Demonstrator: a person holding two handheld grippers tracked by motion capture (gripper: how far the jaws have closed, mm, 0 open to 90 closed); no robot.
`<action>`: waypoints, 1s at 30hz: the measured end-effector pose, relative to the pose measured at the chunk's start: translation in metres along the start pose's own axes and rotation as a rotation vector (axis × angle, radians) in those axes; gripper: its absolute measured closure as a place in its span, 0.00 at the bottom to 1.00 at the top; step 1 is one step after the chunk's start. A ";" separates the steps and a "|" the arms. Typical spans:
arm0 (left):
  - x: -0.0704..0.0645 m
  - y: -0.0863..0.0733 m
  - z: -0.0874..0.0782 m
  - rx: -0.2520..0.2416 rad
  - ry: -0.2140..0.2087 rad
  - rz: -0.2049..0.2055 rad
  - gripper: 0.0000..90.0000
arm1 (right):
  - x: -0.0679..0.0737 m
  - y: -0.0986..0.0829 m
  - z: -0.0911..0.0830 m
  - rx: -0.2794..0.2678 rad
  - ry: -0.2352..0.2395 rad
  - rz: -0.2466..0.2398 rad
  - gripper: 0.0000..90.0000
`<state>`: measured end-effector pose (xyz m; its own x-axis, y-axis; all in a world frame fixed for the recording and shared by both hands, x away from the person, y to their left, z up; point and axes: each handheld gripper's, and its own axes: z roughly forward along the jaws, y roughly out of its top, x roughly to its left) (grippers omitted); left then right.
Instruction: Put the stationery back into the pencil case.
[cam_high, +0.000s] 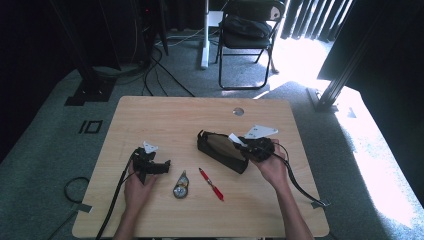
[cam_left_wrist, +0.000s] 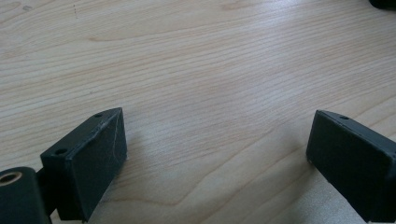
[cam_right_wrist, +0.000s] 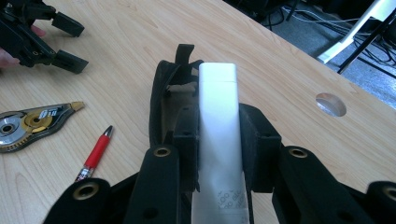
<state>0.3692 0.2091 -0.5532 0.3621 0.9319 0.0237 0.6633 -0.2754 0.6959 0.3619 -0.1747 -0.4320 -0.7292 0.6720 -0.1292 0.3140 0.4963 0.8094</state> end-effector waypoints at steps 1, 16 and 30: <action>0.000 0.000 0.000 0.000 0.000 0.000 0.06 | 0.000 0.000 0.002 0.003 0.002 0.001 0.78; 0.000 0.000 0.000 -0.001 0.000 -0.001 0.06 | -0.003 -0.001 0.018 0.012 0.017 0.009 0.78; 0.000 0.000 0.000 -0.003 0.001 -0.001 0.06 | -0.004 0.003 0.032 0.018 0.027 0.007 0.78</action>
<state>0.3693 0.2090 -0.5533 0.3610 0.9323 0.0240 0.6616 -0.2741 0.6980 0.3851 -0.1579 -0.4472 -0.7430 0.6606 -0.1080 0.3295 0.5014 0.8000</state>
